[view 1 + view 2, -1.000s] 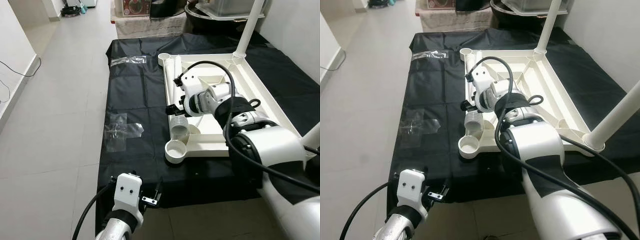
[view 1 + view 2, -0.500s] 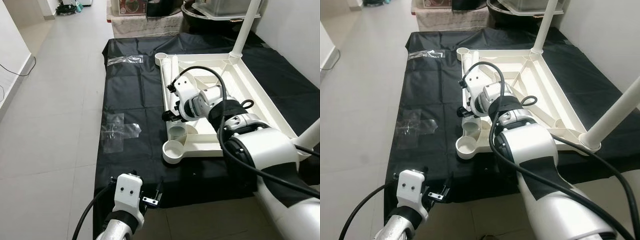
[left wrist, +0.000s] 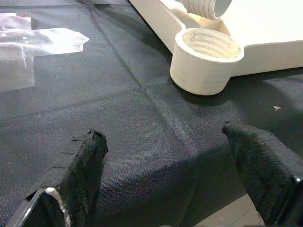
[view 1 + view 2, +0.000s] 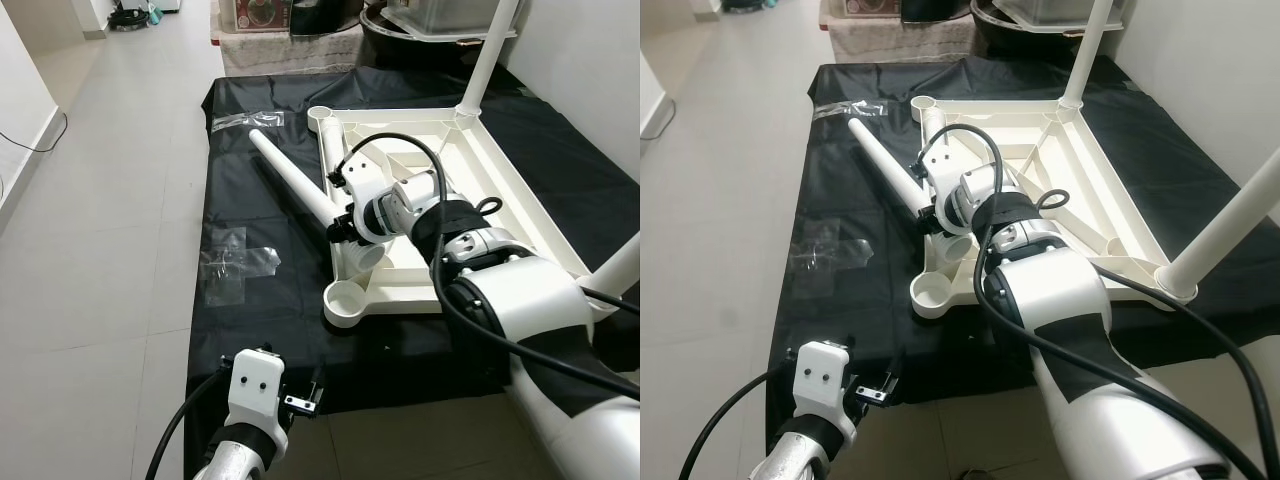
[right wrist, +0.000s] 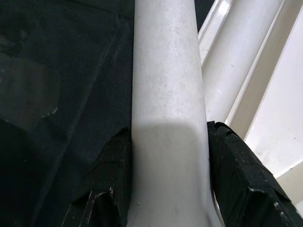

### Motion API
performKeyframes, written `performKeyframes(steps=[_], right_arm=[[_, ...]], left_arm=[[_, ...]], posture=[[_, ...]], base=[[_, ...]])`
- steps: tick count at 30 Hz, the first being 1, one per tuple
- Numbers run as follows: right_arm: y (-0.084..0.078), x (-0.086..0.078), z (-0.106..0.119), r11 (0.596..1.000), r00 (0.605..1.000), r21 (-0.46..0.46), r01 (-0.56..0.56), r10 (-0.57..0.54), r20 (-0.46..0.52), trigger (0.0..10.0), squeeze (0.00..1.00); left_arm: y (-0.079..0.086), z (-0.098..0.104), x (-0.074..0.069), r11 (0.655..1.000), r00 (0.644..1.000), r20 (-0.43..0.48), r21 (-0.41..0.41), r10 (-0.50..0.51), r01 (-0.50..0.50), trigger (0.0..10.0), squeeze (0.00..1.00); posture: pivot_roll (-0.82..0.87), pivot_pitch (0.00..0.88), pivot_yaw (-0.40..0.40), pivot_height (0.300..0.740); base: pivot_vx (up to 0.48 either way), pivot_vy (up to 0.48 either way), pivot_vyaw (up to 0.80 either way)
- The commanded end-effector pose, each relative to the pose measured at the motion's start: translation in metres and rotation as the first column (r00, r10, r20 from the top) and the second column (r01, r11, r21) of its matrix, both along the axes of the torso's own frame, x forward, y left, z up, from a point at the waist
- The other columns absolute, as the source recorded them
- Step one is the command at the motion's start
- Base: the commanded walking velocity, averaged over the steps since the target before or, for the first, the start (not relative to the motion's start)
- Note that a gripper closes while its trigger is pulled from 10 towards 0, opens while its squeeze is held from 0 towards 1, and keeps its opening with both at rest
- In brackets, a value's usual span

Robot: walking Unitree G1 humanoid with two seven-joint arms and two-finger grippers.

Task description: Building children table

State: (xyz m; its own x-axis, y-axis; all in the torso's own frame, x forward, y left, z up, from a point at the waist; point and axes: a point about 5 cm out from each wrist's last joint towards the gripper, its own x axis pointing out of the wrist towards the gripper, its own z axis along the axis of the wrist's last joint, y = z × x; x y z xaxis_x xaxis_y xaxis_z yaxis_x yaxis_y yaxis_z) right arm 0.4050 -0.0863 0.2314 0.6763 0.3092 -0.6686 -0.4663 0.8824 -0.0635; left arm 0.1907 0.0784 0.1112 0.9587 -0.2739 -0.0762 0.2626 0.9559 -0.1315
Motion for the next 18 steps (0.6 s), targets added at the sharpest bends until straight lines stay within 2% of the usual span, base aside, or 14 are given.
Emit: performKeyframes(steps=[1,7,10,13,14,15,18], right_arm=[[-0.002,-0.003,-0.013,1.000,0.999,-0.016,0.010,-0.010,-0.039,0.0,0.00],[-0.003,-0.001,-0.012,1.000,1.000,0.006,0.021,-0.021,-0.010,0.0,0.00],[0.007,0.005,0.007,0.979,0.996,0.202,0.034,-0.050,0.071,0.0,0.00],[0.007,0.005,0.007,0.979,0.996,0.202,0.034,-0.050,0.071,0.0,0.00],[0.012,0.009,0.033,0.928,0.988,0.371,0.028,-0.082,0.131,0.0,0.00],[0.012,0.009,0.033,0.928,0.988,0.371,0.028,-0.082,0.131,0.0,0.00],[0.013,0.013,0.068,0.829,0.969,0.559,-0.021,-0.120,0.215,0.0,0.00]], left_arm=[[-0.003,0.001,-0.003,1.000,1.000,-0.005,-0.003,-0.002,0.002,10.0,0.00],[-0.003,0.001,-0.004,1.000,1.000,-0.006,-0.002,-0.001,0.001,10.0,0.00],[-0.002,0.000,-0.004,1.000,1.000,-0.008,0.000,0.001,-0.001,10.0,0.00],[-0.002,0.000,-0.004,1.000,1.000,-0.008,0.000,0.001,-0.001,10.0,0.00],[-0.001,-0.001,-0.003,1.000,1.000,-0.010,0.001,-0.001,0.001,10.0,0.00],[-0.001,-0.001,-0.003,1.000,1.000,-0.010,0.001,-0.001,0.001,10.0,0.00],[0.001,-0.002,-0.003,1.000,1.000,-0.009,0.005,-0.003,0.003,10.0,0.00]], posture=[[-0.09,0.152,-0.073,0.740],[-0.09,0.148,-0.072,0.740],[-0.08,0.136,-0.072,0.740],[-0.08,0.136,-0.072,0.740],[-0.08,0.126,-0.065,0.740],[-0.08,0.126,-0.065,0.740],[-0.07,0.114,-0.059,0.740]], base=[[0.000,0.000,0.00],[0.000,0.000,0.00],[0.000,0.000,0.00],[0.000,0.000,0.00],[0.000,0.000,0.00],[0.000,0.000,0.00],[0.000,0.000,0.00]])
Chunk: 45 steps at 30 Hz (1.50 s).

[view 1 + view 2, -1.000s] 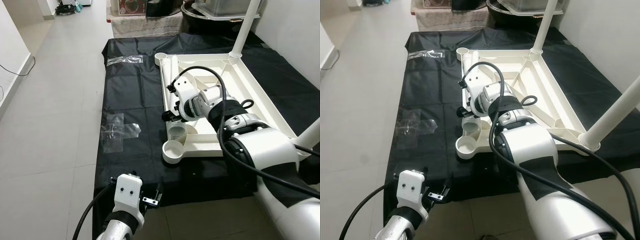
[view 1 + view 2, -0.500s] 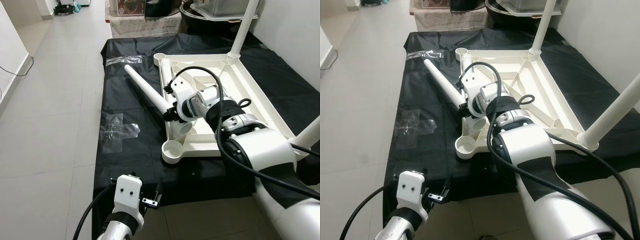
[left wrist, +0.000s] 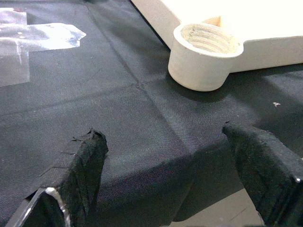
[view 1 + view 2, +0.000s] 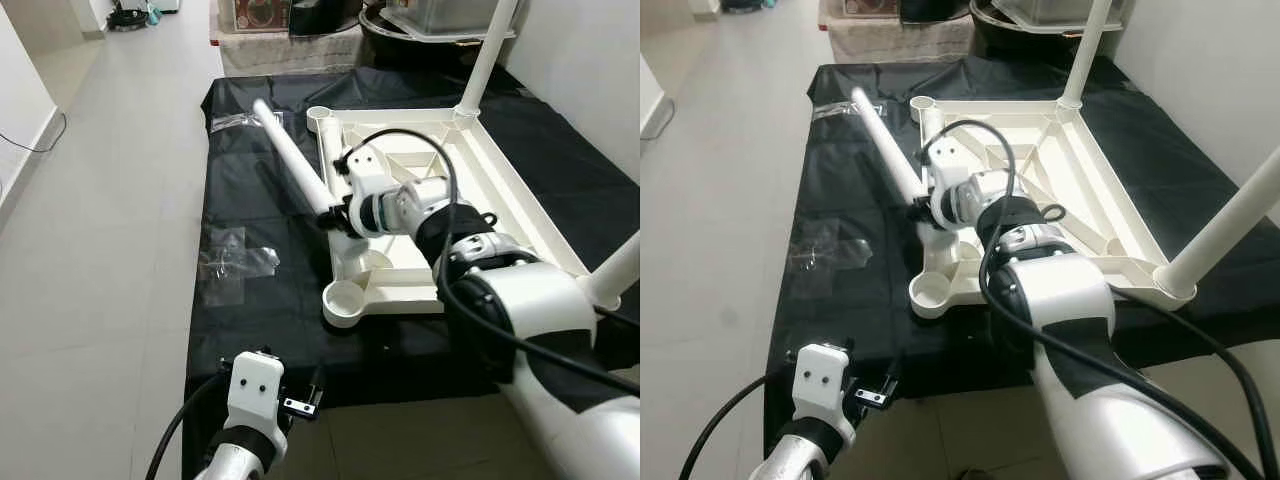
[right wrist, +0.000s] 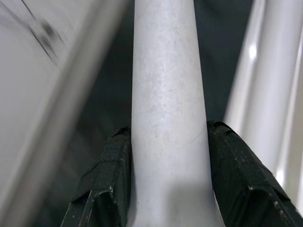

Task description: Building children table

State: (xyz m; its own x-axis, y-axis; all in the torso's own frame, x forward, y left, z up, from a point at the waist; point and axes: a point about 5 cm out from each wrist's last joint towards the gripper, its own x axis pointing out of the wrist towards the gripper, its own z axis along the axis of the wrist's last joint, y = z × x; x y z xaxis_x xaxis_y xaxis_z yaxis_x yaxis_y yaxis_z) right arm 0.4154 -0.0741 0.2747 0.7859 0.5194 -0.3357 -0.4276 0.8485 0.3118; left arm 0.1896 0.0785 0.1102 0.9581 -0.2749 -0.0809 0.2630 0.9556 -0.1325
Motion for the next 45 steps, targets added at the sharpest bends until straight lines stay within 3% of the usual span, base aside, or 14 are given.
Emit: performKeyframes(steps=[1,4,7,9,10,14,17,19,20,21,23,29,38,45], right_arm=[[0.001,0.002,0.025,0.996,0.996,0.085,-0.001,-0.007,0.091,0.0,0.00],[0.000,0.002,0.047,0.966,0.987,0.255,-0.048,0.007,0.160,0.0,0.00],[0.000,0.001,0.049,0.950,0.983,0.304,-0.076,0.019,0.184,0.0,0.00],[0.001,0.000,0.043,0.899,0.984,0.419,-0.124,0.057,0.169,0.0,0.00],[0.003,-0.002,0.038,0.869,0.982,0.468,-0.162,0.093,0.167,0.0,0.00],[0.007,-0.006,0.028,0.821,0.979,0.534,-0.201,0.143,0.147,0.0,0.00],[0.018,-0.014,0.012,0.749,0.966,0.612,-0.253,0.232,0.116,0.0,0.00],[0.018,-0.014,0.012,0.749,0.966,0.612,-0.253,0.232,0.116,0.0,0.00],[0.022,-0.018,0.006,0.725,0.959,0.633,-0.272,0.261,0.113,0.0,0.00],[0.026,-0.022,0.002,0.690,0.951,0.666,-0.284,0.289,0.107,0.0,0.00],[0.031,-0.028,-0.002,0.635,0.942,0.715,-0.294,0.319,0.104,0.0,0.00],[0.038,-0.039,-0.009,0.571,0.926,0.762,-0.305,0.365,0.097,0.0,0.00],[0.045,-0.046,-0.014,0.546,0.928,0.791,-0.274,0.366,0.069,0.0,0.00],[0.046,-0.048,-0.015,0.549,0.935,0.794,-0.261,0.350,0.066,0.0,0.00]], left_arm=[[0.000,-0.001,-0.002,1.000,1.000,-0.004,0.005,-0.002,0.002,10.0,0.00],[0.003,0.001,0.001,1.000,1.000,0.008,0.002,0.012,-0.012,10.0,0.00],[0.006,0.003,0.003,1.000,0.999,0.024,0.006,0.029,-0.029,10.0,0.00],[0.017,0.016,0.012,0.992,0.989,0.124,0.087,0.076,-0.087,10.0,0.00],[0.027,0.027,0.021,0.981,0.975,0.195,0.135,0.108,-0.136,10.0,1.00],[0.043,0.043,0.033,0.956,0.945,0.292,0.206,0.144,-0.210,10.0,1.00],[0.063,0.069,0.049,0.871,0.878,0.460,0.368,0.134,-0.325,10.0,1.00],[0.063,0.069,0.049,0.871,0.878,0.460,0.368,0.134,-0.325,10.0,1.00],[0.069,0.078,0.054,0.836,0.849,0.514,0.409,0.122,-0.367,10.0,1.00],[0.073,0.087,0.059,0.807,0.824,0.556,0.435,0.107,-0.399,10.0,0.00],[0.074,0.092,0.067,0.783,0.804,0.589,0.463,0.079,-0.415,10.0,0.00],[0.068,0.098,0.077,0.784,0.787,0.615,0.465,0.048,-0.412,10.0,0.00],[0.042,0.093,0.077,0.826,0.802,0.597,0.470,-0.038,-0.311,10.0,0.00],[0.037,0.090,0.075,0.826,0.798,0.601,0.473,-0.047,-0.308,10.0,0.00]], posture=[[-0.07,0.114,-0.059,0.740],[-0.07,0.096,-0.057,0.740],[-0.06,0.088,-0.054,0.740],[-0.06,0.078,-0.047,0.740],[-0.05,0.075,-0.041,0.740],[-0.05,0.070,-0.033,0.740],[-0.05,0.066,-0.020,0.740],[-0.05,0.066,-0.020,0.740],[-0.05,0.066,-0.020,0.740],[-0.05,0.065,-0.016,0.740],[-0.05,0.064,-0.012,0.740],[-0.04,0.065,-0.012,0.740],[-0.04,0.064,-0.011,0.740],[-0.04,0.065,-0.014,0.740]], base=[[0.000,0.000,0.00],[0.000,0.000,0.00],[0.000,0.000,0.00],[0.000,0.000,0.00],[0.000,0.000,0.00],[0.000,0.000,0.00],[0.000,0.000,0.00],[0.000,0.000,0.00],[0.000,0.000,0.00],[0.000,0.000,0.00],[0.000,0.000,0.00],[0.000,0.000,0.00],[0.000,0.000,0.00],[0.000,0.000,0.00]])
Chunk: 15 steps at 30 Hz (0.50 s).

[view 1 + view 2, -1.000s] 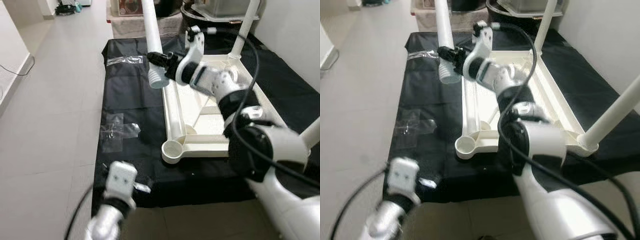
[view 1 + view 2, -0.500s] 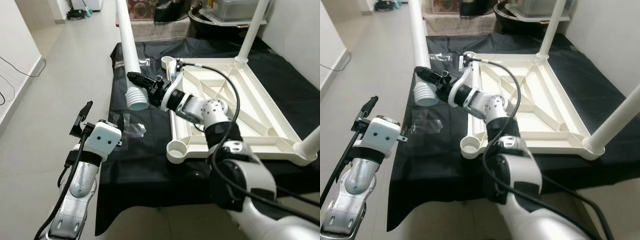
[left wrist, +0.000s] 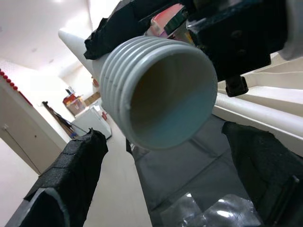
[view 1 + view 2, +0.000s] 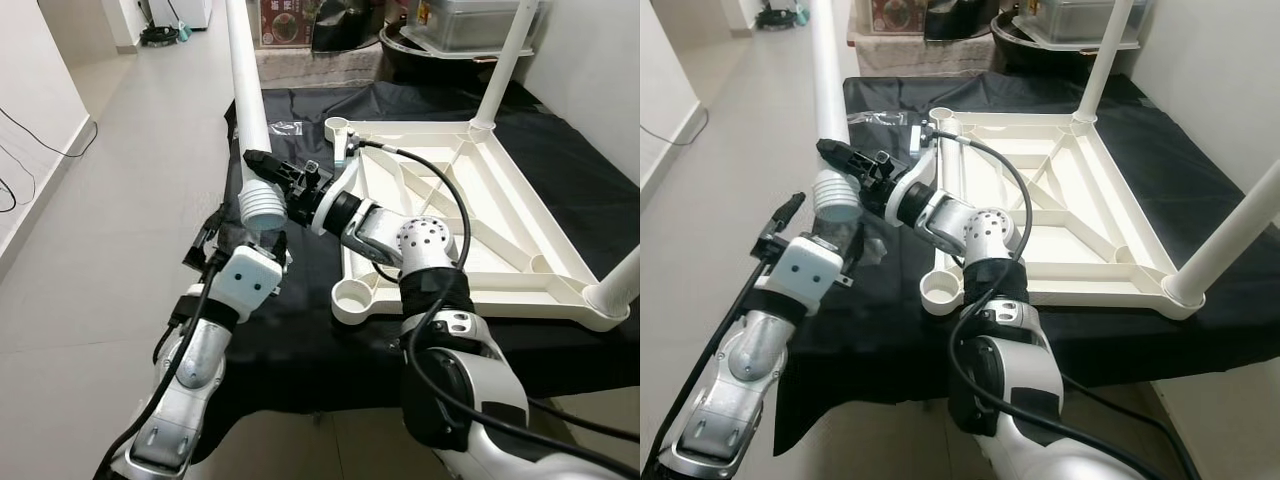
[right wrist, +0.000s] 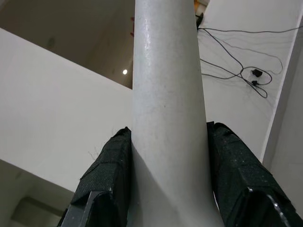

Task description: Building children table

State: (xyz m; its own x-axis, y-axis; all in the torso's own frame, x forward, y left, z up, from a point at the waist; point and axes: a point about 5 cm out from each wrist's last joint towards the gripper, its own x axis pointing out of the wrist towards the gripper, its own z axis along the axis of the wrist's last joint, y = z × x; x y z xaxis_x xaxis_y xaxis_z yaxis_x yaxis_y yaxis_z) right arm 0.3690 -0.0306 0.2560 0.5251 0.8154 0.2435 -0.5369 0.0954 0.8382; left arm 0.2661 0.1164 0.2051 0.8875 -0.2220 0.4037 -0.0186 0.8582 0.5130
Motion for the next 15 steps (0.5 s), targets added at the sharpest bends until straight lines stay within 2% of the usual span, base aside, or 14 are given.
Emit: performKeyframes(steps=[1,15], right_arm=[[0.002,-0.002,0.003,1.000,1.000,0.013,0.004,-0.004,0.009,0.0,0.00],[0.001,0.001,0.000,0.999,0.999,0.005,0.051,-0.051,-0.017,0.0,0.00]], left_arm=[[-0.002,-0.006,-0.002,1.000,1.000,-0.004,0.012,0.001,-0.001,10.0,0.00],[-0.001,0.005,-0.004,0.999,0.997,0.067,-0.035,0.035,-0.033,10.0,0.00]], posture=[[-0.04,0.066,-0.016,0.740],[-0.04,0.068,-0.023,0.740]], base=[[0.000,0.000,0.00],[0.000,0.000,0.00]])
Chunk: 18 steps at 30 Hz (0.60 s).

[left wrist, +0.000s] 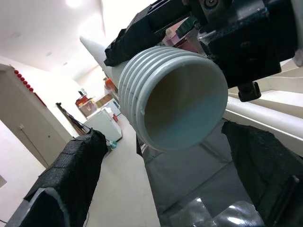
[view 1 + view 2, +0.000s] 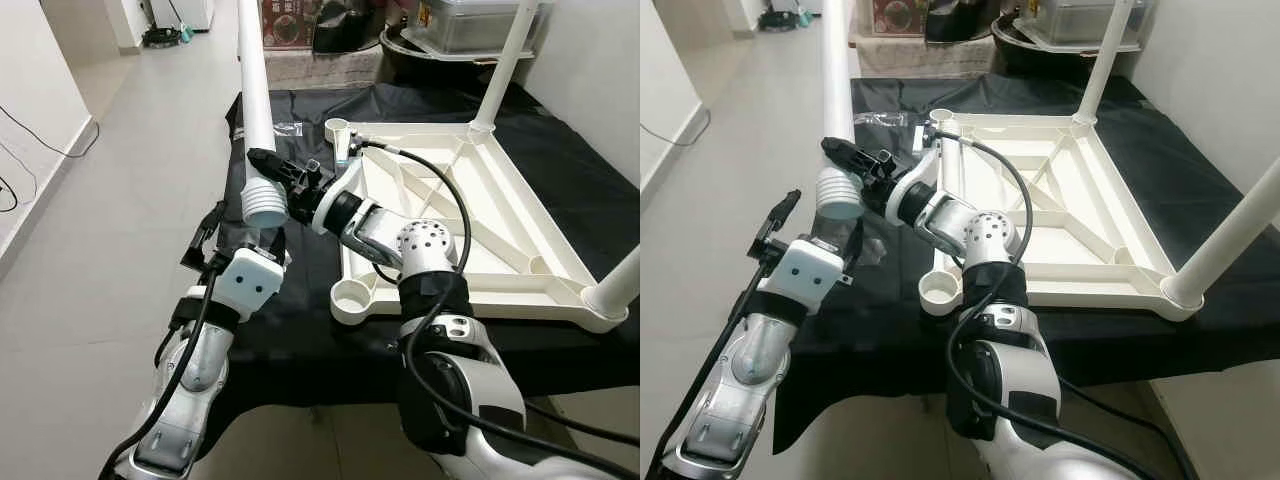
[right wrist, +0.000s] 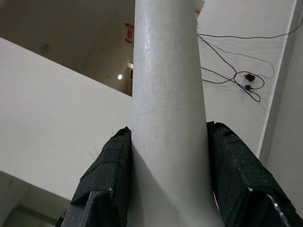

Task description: Building children table

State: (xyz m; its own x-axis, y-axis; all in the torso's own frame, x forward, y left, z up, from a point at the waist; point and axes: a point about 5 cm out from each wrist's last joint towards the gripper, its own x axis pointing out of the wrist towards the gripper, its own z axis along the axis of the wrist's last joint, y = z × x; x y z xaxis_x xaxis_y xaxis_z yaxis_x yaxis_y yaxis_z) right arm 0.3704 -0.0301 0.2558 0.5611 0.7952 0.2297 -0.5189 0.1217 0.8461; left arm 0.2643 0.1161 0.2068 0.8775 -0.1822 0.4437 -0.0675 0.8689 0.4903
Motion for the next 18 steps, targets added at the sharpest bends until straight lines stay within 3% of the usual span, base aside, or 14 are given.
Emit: performKeyframes(steps=[1,18], right_arm=[[0.000,0.000,0.000,1.000,1.000,0.012,0.011,-0.011,0.000,0.0,0.00],[-0.003,0.001,-0.018,0.999,0.997,-0.024,0.047,-0.048,-0.058,0.0,0.00]], left_arm=[[-0.001,0.003,-0.002,1.000,1.000,0.028,-0.009,0.001,-0.001,10.0,0.00],[0.001,0.014,-0.004,0.999,0.996,0.086,-0.025,0.023,-0.021,10.0,0.00]], posture=[[-0.04,0.068,-0.023,0.740],[-0.04,0.071,-0.029,0.740]], base=[[0.000,0.000,0.00],[0.000,0.000,0.00]])
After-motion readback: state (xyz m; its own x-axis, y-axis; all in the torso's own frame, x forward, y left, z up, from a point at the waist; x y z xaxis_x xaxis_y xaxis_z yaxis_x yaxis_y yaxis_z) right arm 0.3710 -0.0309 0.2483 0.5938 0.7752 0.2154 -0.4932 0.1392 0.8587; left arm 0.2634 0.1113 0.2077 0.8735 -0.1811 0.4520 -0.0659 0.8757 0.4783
